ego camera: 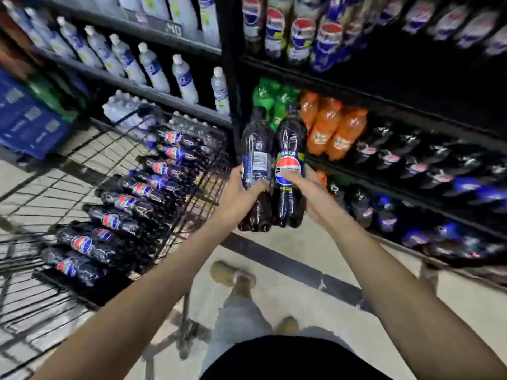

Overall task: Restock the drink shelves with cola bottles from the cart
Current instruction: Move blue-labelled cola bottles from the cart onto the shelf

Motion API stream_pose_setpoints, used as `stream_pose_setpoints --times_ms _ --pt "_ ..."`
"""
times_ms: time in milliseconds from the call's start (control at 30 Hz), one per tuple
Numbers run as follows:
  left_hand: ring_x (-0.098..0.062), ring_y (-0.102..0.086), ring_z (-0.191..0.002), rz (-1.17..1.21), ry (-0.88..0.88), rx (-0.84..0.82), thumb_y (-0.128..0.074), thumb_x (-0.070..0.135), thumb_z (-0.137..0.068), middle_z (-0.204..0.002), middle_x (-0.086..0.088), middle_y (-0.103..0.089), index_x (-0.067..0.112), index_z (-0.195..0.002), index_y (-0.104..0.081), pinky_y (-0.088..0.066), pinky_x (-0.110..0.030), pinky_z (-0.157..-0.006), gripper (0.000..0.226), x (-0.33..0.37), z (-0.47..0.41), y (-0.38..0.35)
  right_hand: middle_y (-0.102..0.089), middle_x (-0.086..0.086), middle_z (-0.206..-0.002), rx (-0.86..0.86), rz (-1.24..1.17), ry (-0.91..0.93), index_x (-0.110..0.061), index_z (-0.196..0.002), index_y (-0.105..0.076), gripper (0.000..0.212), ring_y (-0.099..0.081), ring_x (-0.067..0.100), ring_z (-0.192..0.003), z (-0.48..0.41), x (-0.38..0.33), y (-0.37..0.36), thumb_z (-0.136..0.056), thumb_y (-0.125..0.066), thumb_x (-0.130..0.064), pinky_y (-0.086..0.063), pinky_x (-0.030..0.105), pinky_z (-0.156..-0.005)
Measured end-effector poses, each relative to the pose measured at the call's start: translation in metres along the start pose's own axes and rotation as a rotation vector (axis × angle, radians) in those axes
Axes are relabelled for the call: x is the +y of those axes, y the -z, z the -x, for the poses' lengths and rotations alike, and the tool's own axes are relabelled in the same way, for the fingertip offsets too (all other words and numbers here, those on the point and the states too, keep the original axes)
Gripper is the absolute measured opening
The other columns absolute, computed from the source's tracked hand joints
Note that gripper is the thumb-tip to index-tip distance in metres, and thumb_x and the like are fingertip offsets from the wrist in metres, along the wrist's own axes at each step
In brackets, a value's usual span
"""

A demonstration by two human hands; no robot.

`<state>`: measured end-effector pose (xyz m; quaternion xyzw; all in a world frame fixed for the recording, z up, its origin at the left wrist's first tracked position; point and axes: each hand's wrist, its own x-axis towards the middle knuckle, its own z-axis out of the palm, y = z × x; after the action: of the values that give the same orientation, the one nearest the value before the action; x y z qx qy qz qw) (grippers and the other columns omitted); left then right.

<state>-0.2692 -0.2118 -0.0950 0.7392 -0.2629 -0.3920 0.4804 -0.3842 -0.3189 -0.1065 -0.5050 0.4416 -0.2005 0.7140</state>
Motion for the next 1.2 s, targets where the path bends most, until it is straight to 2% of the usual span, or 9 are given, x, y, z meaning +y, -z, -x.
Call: stream_pose_setpoints --times_ms 100,233,333,433,700,800,1000,1067,1200 --pt "0.022 -0.053 -0.062 -0.034 0.027 -0.115 -0.058 0.02 -0.092 -0.09 0.014 -0.055 0.018 -0.128 -0.042 -0.039 -0.001 -0.055 0.039 0.013 0.022 -0.059 -0.058 0.022 -0.13 0.081 -0.059 0.007 -0.002 -0.135 -0.047 0.05 -0.054 0.037 -0.122 0.045 0.001 0.063 -0.089 -0.065 -0.008 -0.039 0.052 -0.108" --pt "-0.014 -0.06 -0.1 -0.01 0.036 -0.301 -0.061 0.019 -0.091 -0.121 -0.009 -0.062 0.013 -0.136 -0.038 -0.047 -0.034 -0.095 0.051 0.034 0.051 -0.128 -0.061 0.018 -0.127 0.216 -0.068 0.017 -0.006 -0.132 -0.05 0.05 -0.057 0.033 -0.119 0.095 0.0 0.137 -0.087 -0.069 -0.014 -0.041 0.05 -0.106" --pt "-0.025 -0.062 -0.109 -0.005 -0.012 -0.384 -0.066 0.014 -0.089 -0.122 -0.013 -0.063 0.007 -0.134 -0.042 -0.046 -0.043 -0.101 0.051 0.045 0.065 -0.177 -0.064 0.02 -0.122 0.296 -0.147 0.04 -0.007 -0.125 -0.055 0.041 -0.061 0.036 -0.114 0.125 0.002 0.187 -0.087 -0.069 -0.01 -0.044 0.051 -0.103" --pt "-0.018 -0.065 -0.099 -0.024 -0.069 -0.479 -0.069 0.012 -0.086 -0.108 -0.004 -0.069 0.011 -0.125 -0.052 -0.048 -0.036 -0.094 0.043 0.054 0.067 -0.227 -0.065 0.022 -0.119 0.378 -0.207 0.067 -0.005 -0.125 -0.056 0.04 -0.062 0.035 -0.109 0.149 0.003 0.232 -0.087 -0.068 -0.007 -0.046 0.049 -0.102" --pt "0.011 -0.064 -0.074 -0.038 -0.133 -0.733 -0.076 0.011 -0.078 -0.102 0.007 -0.064 0.031 -0.122 -0.033 -0.047 -0.007 -0.06 0.065 0.087 0.049 -0.369 -0.068 0.019 -0.115 0.577 -0.309 0.128 -0.004 -0.125 -0.057 0.043 -0.065 0.035 -0.107 0.177 -0.005 0.359 -0.084 -0.069 -0.01 -0.051 0.047 -0.095" --pt "0.007 -0.066 -0.078 -0.039 -0.124 -0.827 -0.076 0.013 -0.079 -0.106 0.004 -0.063 0.031 -0.123 -0.03 -0.049 -0.009 -0.061 0.066 0.108 0.042 -0.423 -0.07 0.016 -0.11 0.635 -0.295 0.125 -0.007 -0.123 -0.06 0.04 -0.067 0.033 -0.102 0.179 -0.016 0.409 -0.084 -0.069 -0.011 -0.052 0.047 -0.093" --pt "-0.019 -0.058 -0.108 -0.048 -0.094 -0.893 -0.073 0.026 -0.078 -0.114 0.001 -0.06 0.028 -0.126 -0.033 -0.045 -0.036 -0.1 0.063 0.155 0.021 -0.528 -0.067 0.022 -0.115 0.721 -0.305 0.12 -0.006 -0.12 -0.06 0.037 -0.064 0.037 -0.107 0.166 -0.043 0.511 -0.084 -0.069 -0.011 -0.048 0.051 -0.099" --pt "-0.02 -0.059 -0.107 -0.054 -0.052 -0.901 -0.069 0.033 -0.07 -0.121 -0.004 -0.06 0.026 -0.131 -0.035 -0.046 -0.037 -0.097 0.07 0.17 0.013 -0.557 -0.067 0.02 -0.116 0.744 -0.305 0.129 -0.007 -0.12 -0.06 0.037 -0.063 0.037 -0.11 0.16 -0.049 0.538 -0.085 -0.07 -0.016 -0.046 0.052 -0.102" --pt "-0.008 -0.059 -0.102 -0.093 -0.12 -0.983 -0.065 0.02 -0.09 -0.117 0.004 -0.061 0.021 -0.14 -0.033 -0.048 -0.022 -0.086 0.059 0.194 -0.001 -0.608 -0.071 0.01 -0.111 0.755 -0.266 0.14 -0.015 -0.116 -0.062 0.049 -0.065 0.03 -0.108 0.15 -0.063 0.59 -0.073 -0.079 -0.031 -0.044 0.051 -0.104"
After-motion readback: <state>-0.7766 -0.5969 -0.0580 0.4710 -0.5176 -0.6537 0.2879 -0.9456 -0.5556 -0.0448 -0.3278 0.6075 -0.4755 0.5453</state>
